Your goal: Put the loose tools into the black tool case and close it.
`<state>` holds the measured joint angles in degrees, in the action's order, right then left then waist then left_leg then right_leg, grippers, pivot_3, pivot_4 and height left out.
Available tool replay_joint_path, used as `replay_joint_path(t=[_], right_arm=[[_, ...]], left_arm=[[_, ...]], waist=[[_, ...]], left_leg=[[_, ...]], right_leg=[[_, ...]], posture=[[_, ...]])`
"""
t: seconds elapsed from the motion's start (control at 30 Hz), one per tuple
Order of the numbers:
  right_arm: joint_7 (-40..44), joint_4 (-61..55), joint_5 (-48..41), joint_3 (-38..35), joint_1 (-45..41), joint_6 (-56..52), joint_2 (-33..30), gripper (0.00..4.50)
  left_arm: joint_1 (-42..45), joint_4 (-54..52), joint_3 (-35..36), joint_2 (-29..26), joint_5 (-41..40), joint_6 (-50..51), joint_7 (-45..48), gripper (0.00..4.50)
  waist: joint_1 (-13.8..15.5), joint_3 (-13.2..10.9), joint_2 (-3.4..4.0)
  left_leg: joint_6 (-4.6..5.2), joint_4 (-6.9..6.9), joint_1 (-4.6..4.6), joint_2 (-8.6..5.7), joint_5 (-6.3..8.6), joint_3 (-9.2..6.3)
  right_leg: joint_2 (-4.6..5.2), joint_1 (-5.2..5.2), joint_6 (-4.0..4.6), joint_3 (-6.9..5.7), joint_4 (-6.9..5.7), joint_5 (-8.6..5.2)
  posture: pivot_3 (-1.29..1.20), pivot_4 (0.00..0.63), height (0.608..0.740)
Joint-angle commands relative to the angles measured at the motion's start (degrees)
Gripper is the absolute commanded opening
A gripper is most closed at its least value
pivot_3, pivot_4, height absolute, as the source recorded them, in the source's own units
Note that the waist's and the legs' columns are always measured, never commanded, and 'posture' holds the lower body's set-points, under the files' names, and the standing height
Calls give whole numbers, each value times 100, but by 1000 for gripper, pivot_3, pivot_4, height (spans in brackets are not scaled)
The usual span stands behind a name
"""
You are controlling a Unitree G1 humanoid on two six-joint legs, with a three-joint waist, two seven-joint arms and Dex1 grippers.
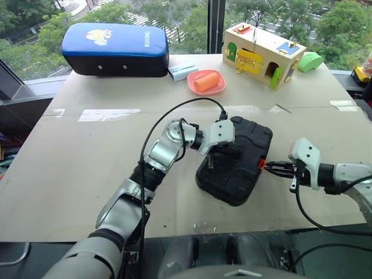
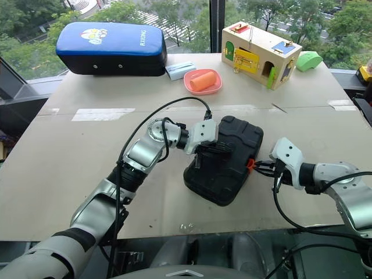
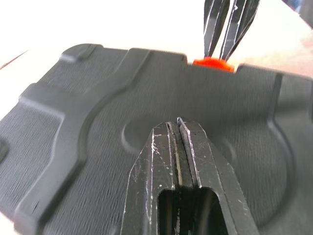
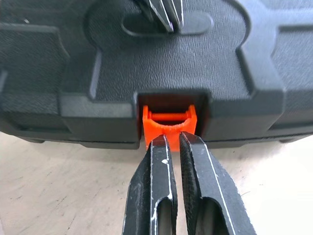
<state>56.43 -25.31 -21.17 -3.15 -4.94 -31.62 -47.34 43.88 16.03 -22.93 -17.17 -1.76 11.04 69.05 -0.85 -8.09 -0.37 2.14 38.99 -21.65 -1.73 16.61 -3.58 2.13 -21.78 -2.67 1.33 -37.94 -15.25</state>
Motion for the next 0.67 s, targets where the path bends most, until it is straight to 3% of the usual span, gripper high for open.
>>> replay_joint_path(t=[0.03, 0.07, 0.1, 0.17, 0.2, 0.27, 0.37, 0.4, 0.53, 0.67], right_arm=[[417, -134, -391, -610, 37, 387, -228, 0], [645, -16, -583, -802, 96, 357, -343, 503], [880, 109, -758, -988, 164, 356, -465, 707], [1464, 398, -1066, -1358, 342, 416, -749, 1681], [1746, 532, -1190, -1511, 423, 456, -874, 2283], [2163, 866, -1413, -1760, 477, 404, -1099, 2938], [2519, 1596, -1492, -1954, 308, 402, -1371, 4432], [2606, 1810, -1486, -1992, 235, 425, -1443, 4500], [2730, 2388, -1431, -2032, -50, 507, -1592, 4500], [2671, 2384, -1370, -1920, -132, 563, -1565, 4500]], left_arm=[[-451, -169, 279, -517, -270, 815, 181, 51], [-547, -420, 530, -754, -509, 1107, 278, 0], [-647, -684, 775, -1006, -768, 1429, 370, 684], [-900, -1211, 1338, -1604, -1377, 2099, 579, 1426], [-1032, -1447, 1599, -1872, -1655, 2384, 660, 2034], [-1341, -1924, 2147, -2448, -2206, 3015, 781, 2663], [-1982, -2540, 3103, -3337, -2890, 3803, 874, 4153], [-2205, -2714, 3428, -3569, -3064, 3998, 874, 4426], [-2798, -3077, 4430, -4006, -3543, 4397, 607, 4426], [-3136, -3397, 4736, -4016, -3787, 4369, 395, 4426]], waist=[[-11, 2, 4], [-23, 0, 6], [-31, 0, 7], [-32, -3, 5], [-31, -6, 8], [-31, -19, 9], [29, -46, -5], [41, -57, -6], [96, -68, -3], [163, -73, 6]], left_leg=[[0, -2, 0, 0, 0, -1], [0, -6, -1, 1, 0, -5], [0, -18, -3, 1, 0, -4], [-1, -28, -3, 2, -1, -6], [-1, -31, -4, 3, -1, -9], [-1, -38, -7, 3, 0, -5], [-1, -36, -26, 1, 0, -5], [-1, -34, -30, 0, 0, -8], [-3, -41, -31, -3, -1, -9], [-8, -49, -33, -4, -3, -9]], right_leg=[[0, -1, 0, 1, 0, 0], [0, -3, 0, 0, 2, -1], [-1, -10, 1, 4, 4, -1], [-2, -17, 3, 8, 5, -2], [-2, -19, 4, 8, 6, -3], [-1, -28, 6, 13, 6, -3], [12, -43, 6, 20, 10, -4], [17, -43, 6, 20, 13, -4], [30, -43, 6, 18, 28, -4], [33, -47, 7, 18, 28, -4]], posture=[[0, 150, 735], [0, 150, 735], [0, 150, 735], [0, 150, 735], [0, 150, 735], [0, 150, 735], [0, 150, 735], [0, 150, 735], [0, 150, 735], [0, 150, 735]])
